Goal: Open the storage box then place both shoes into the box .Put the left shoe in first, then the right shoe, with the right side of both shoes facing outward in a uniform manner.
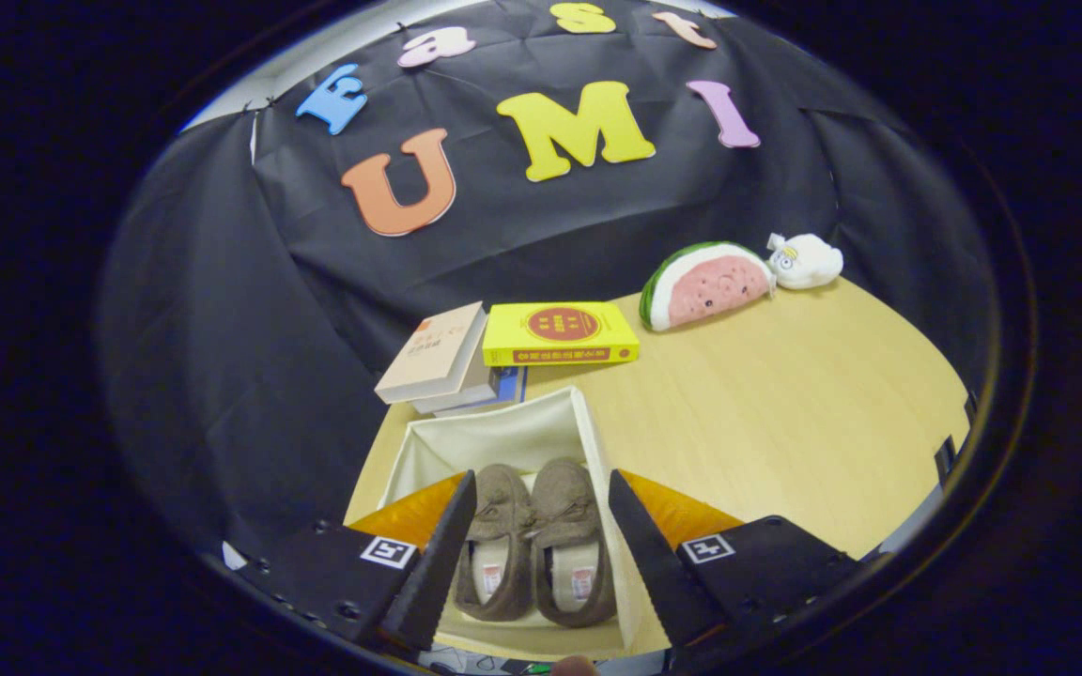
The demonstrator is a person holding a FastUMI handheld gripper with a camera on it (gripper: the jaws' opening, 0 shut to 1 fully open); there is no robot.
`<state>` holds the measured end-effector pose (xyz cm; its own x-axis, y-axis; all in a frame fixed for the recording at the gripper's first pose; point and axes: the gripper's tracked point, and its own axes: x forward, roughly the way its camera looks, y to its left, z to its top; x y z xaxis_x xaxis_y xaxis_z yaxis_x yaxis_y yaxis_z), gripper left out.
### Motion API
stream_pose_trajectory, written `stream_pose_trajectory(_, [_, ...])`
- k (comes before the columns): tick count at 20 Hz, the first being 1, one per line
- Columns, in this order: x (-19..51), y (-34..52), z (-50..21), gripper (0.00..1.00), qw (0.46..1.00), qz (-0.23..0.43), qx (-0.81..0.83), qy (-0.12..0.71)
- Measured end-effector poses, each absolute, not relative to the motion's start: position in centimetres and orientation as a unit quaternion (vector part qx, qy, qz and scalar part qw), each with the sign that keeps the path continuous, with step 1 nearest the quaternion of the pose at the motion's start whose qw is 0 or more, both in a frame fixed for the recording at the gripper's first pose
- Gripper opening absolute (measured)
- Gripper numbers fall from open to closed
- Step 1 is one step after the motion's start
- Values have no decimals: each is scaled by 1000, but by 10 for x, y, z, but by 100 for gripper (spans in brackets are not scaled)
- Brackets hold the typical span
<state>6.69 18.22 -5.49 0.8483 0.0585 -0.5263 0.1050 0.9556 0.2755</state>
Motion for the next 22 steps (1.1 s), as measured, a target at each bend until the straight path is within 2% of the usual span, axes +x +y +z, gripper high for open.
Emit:
stream_pose_trajectory(3, [65,165,-37,94,962,-10,129,239])
stream_pose_trajectory(10, [42,80,8,94,991,-19,30,126])
stream_pose_trajectory(15, [4,20,22,96,996,-36,9,76])
stream_pose_trajectory(22, [-24,9,3,96,996,-25,24,78])
